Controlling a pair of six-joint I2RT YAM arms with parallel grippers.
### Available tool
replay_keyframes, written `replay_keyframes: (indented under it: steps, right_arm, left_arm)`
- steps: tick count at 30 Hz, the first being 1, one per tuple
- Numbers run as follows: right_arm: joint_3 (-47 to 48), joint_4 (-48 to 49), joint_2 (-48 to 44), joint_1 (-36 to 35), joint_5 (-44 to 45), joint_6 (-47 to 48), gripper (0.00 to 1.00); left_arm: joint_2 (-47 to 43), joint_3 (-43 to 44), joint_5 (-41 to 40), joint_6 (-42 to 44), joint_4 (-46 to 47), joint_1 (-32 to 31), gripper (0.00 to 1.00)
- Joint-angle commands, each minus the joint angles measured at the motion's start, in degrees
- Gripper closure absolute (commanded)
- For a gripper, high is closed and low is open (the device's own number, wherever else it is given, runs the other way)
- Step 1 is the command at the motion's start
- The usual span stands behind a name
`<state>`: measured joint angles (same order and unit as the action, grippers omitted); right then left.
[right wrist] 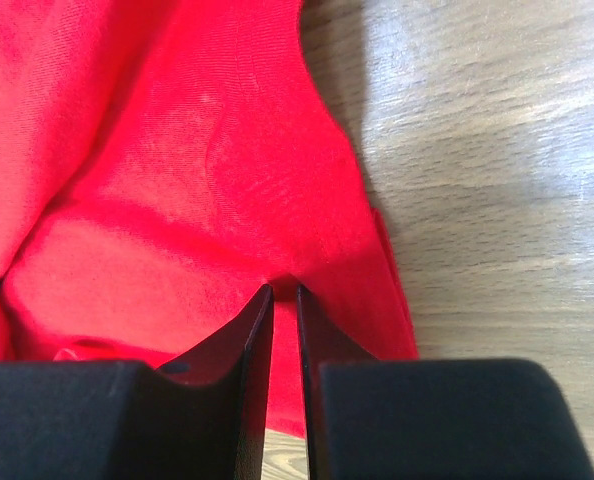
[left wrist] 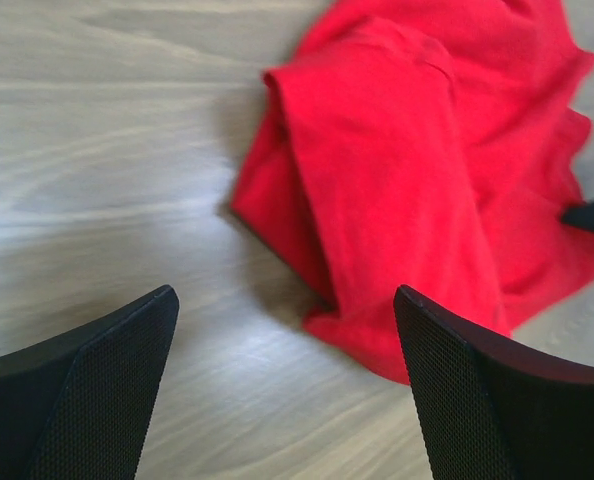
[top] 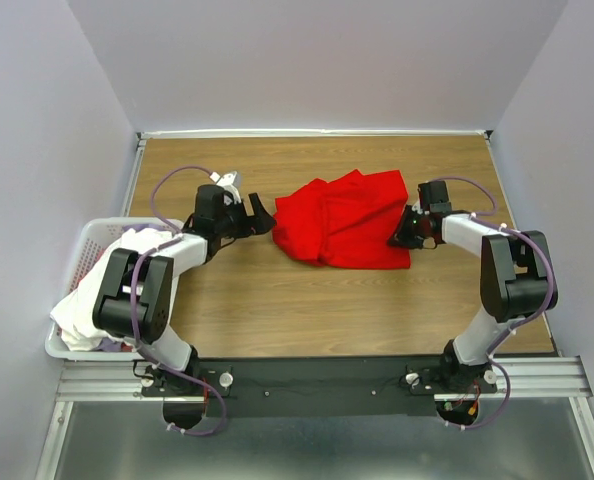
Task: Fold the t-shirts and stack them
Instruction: Flatten the tshirt out
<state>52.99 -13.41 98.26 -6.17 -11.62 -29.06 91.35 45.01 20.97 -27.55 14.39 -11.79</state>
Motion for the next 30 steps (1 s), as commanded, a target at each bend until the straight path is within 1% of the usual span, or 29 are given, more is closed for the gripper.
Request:
replay_keyframes:
  steps: [1, 5, 9, 11, 13, 21, 22, 23, 24, 25, 26, 30]
  right_arm:
    - [-2.2, -3.6, 4.5, 0.4, 4.2, 2.2, 0.78]
    - [-2.2, -3.4, 4.7, 0.5, 3.5, 2.1, 0.78]
    - [-2.0, -3.3, 5.7, 0.4, 2.9, 2.3, 0.78]
    - [-1.9, -3.3, 6.1, 0.4, 2.6, 2.4, 0.78]
    - [-2.0, -3.2, 6.2, 0.4, 2.4, 2.4, 0.78]
    - [-2.0, -3.1, 6.2, 0.5, 1.9, 2.4, 0.78]
    - [-2.1, -3.1, 6.2, 0.5, 1.9, 2.4, 0.78]
    - [-2.2, -3.0, 6.2, 0.4, 1.8, 2.4, 0.78]
    - [-2.3, -3.0, 6.3, 0.4, 1.7, 2.5, 0.78]
    - [-2.3, -2.9, 6.3, 0.4, 1.4, 2.4, 0.78]
    - [-2.5, -3.0, 6.2, 0.4, 1.3, 2.4, 0.78]
    - [-2.7, -3.0, 5.9, 0.5, 1.2, 2.4, 0.78]
  left_arm:
    - [-0.2, -3.8, 6.2, -2.9, 5.0, -1.7, 0.05]
    - [1.2, -5.1, 8.0, -5.9, 9.2, -2.3, 0.07]
    - [4.1, -1.7, 8.6, -6.2, 9.5, -3.1, 0.09]
    - [5.3, -0.4, 9.3, -6.2, 9.6, -3.5, 0.11]
    - [5.8, 0.2, 9.5, -6.2, 9.6, -4.0, 0.17]
    - [6.6, 0.7, 11.0, -6.6, 9.6, -4.9, 0.27]
    - [6.1, 0.6, 11.0, -6.3, 9.5, -5.0, 0.33]
    - [5.9, 0.4, 11.1, -6.1, 9.5, -5.1, 0.37]
    - [5.6, 0.3, 11.0, -5.9, 9.5, -5.1, 0.38]
    - [5.2, 0.3, 11.0, -5.9, 9.5, -5.1, 0.42]
    - [4.8, 0.0, 10.9, -6.0, 9.3, -5.1, 0.49]
    - [2.4, -0.6, 10.8, -6.5, 7.5, -5.1, 0.50]
